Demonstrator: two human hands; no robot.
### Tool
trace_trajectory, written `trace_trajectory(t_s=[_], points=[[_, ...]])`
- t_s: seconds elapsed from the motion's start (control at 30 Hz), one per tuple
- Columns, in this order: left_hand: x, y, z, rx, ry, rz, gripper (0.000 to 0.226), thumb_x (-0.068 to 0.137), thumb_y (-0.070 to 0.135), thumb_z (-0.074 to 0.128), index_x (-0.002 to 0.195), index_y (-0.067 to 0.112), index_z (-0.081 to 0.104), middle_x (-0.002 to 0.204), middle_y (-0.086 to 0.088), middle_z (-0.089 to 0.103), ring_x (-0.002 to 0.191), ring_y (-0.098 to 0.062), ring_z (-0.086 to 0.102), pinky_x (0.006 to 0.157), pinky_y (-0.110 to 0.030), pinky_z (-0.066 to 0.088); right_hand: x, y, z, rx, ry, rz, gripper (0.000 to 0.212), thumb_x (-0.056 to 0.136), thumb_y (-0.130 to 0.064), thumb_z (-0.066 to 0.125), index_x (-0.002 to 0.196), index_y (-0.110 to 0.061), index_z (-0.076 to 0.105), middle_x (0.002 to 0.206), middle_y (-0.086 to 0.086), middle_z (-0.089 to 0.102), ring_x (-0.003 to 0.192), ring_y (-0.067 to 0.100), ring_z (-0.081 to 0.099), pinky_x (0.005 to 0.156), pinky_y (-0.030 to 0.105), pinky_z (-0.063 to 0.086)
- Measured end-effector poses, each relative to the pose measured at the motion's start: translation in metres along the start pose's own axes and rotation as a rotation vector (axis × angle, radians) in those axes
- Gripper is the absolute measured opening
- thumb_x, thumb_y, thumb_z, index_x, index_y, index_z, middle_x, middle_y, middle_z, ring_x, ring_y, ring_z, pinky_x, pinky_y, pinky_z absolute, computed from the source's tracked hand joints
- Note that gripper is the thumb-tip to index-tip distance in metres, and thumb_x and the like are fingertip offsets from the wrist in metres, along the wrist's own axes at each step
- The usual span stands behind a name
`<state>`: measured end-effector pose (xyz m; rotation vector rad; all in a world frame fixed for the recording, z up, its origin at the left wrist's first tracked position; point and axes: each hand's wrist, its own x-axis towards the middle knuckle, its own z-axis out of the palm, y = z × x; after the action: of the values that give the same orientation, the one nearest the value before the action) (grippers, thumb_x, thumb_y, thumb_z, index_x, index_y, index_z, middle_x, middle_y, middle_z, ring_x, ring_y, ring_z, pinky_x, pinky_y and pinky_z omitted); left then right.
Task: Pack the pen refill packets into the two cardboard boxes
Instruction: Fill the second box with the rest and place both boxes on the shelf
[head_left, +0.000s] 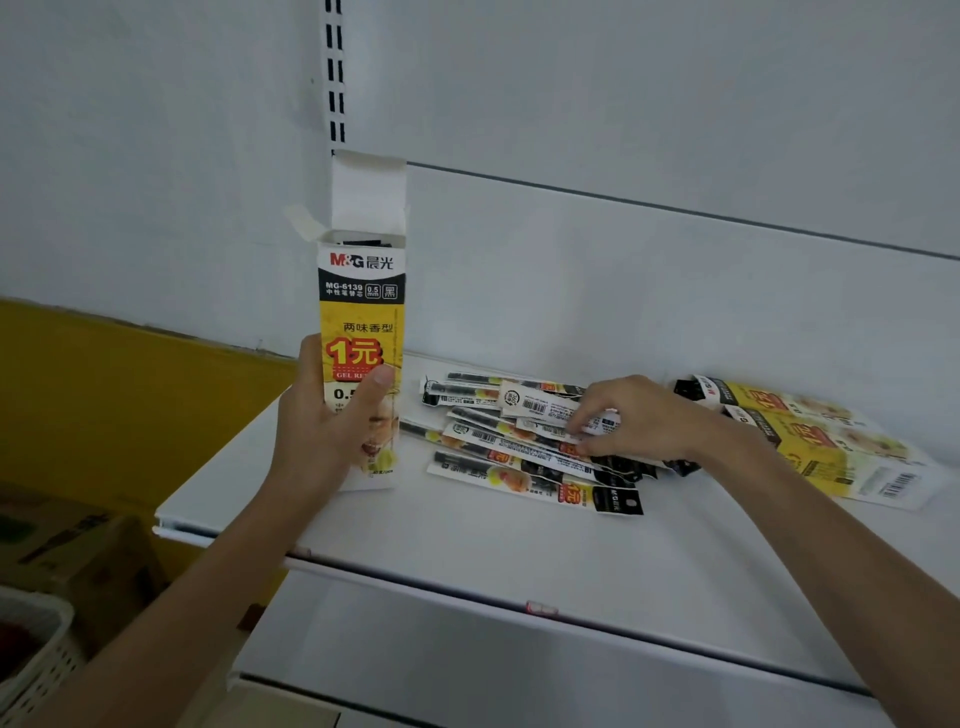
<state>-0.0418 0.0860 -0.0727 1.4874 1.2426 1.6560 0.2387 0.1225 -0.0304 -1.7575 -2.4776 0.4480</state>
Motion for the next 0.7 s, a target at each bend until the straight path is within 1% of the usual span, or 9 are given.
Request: trace_trajectory(t_s=[0.07,0.2,0.23,0.3,0.33,0.4,0.47,0.6,0.7], points=[[-0.001,0.0,0.001,-0.003,0.004,-0.002,0.038,0.062,0.062,0.054,0.094,0.045,0.044,0.08,0.034,0.061,0.074,0.011,0.059,0.078,-0.035,0.051,0.0,0.0,0.002,-0.028,0.056,-0.03,0.017,0.084,-0.025,0.066,0.099,-0.02,0.071,0.106,-0.002,0.063,0.101,0.015,0.056,0.09,0.03,0.044],[-0.005,0.002,0.002,-0.006,0.006,0.003,0.041,0.06,0.064,0.053,0.095,0.046,0.043,0.083,0.028,0.063,0.078,0.011,0.059,0.078,-0.033,0.049,-0.002,-0.005,0.0,0.047,0.247,-0.098,0.012,0.09,-0.012,0.054,0.096,-0.012,0.065,0.087,0.009,0.069,0.069,0.025,0.062,0.062,0.027,0.046],[-0.005,0.003,0.002,-0.002,0.005,0.008,0.039,0.062,0.062,0.055,0.095,0.045,0.043,0.082,0.031,0.062,0.078,0.012,0.059,0.076,-0.031,0.048,-0.003,-0.008,-0.002,0.092,0.275,-0.12,0.017,0.09,-0.01,0.053,0.103,-0.016,0.061,0.086,0.008,0.069,0.069,0.024,0.065,0.061,0.028,0.049],[-0.005,0.005,0.003,-0.009,0.004,0.011,0.032,0.071,0.054,0.06,0.095,0.043,0.043,0.081,0.033,0.062,0.077,0.013,0.059,0.074,-0.029,0.047,-0.005,-0.017,-0.005,0.184,0.265,-0.147,0.047,0.091,-0.004,0.051,0.127,-0.034,0.047,0.09,0.002,0.067,0.072,0.014,0.068,0.062,0.021,0.054],[-0.006,0.005,0.003,-0.014,0.006,0.008,0.029,0.075,0.052,0.062,0.095,0.041,0.044,0.081,0.03,0.063,0.077,0.012,0.059,0.074,-0.029,0.047,-0.005,-0.02,-0.005,0.215,0.247,-0.151,0.057,0.091,-0.001,0.049,0.13,-0.042,0.043,0.092,0.001,0.065,0.074,0.011,0.069,0.063,0.018,0.054],[-0.006,0.005,0.004,-0.016,0.017,0.004,0.029,0.076,0.049,0.061,0.097,0.039,0.045,0.084,0.02,0.063,0.076,0.011,0.059,0.074,-0.031,0.048,-0.003,-0.027,-0.004,0.303,0.223,-0.138,0.055,0.091,0.002,0.043,0.117,-0.045,0.054,0.096,0.004,0.066,0.08,0.017,0.069,0.07,0.025,0.055],[-0.007,0.006,0.004,-0.005,0.023,0.01,0.034,0.075,0.049,0.062,0.102,0.036,0.044,0.09,0.017,0.06,0.077,0.012,0.059,0.074,-0.031,0.049,-0.002,-0.035,-0.005,0.537,0.177,-0.092,0.045,0.09,0.003,0.043,0.101,-0.033,0.068,0.096,0.009,0.07,0.08,0.022,0.07,0.074,0.037,0.056],[-0.006,0.006,0.004,0.014,0.005,0.026,0.03,0.072,0.047,0.058,0.098,0.04,0.043,0.091,0.016,0.06,0.079,0.006,0.061,0.074,-0.029,0.051,0.0,-0.047,-0.009,1.11,0.008,-0.039,0.031,0.086,0.007,0.049,0.102,-0.008,0.07,0.089,0.011,0.074,0.079,0.017,0.071,0.066,0.021,0.057],[-0.005,0.004,0.002,0.026,-0.001,0.028,0.031,0.069,0.047,0.055,0.097,0.041,0.043,0.092,0.015,0.061,0.082,-0.002,0.063,0.077,-0.032,0.052,0.002,-0.054,-0.008,1.589,-0.129,-0.135,0.034,0.069,0.014,0.054,0.097,0.005,0.071,0.103,0.021,0.069,0.095,0.025,0.069,0.072,0.026,0.058]])
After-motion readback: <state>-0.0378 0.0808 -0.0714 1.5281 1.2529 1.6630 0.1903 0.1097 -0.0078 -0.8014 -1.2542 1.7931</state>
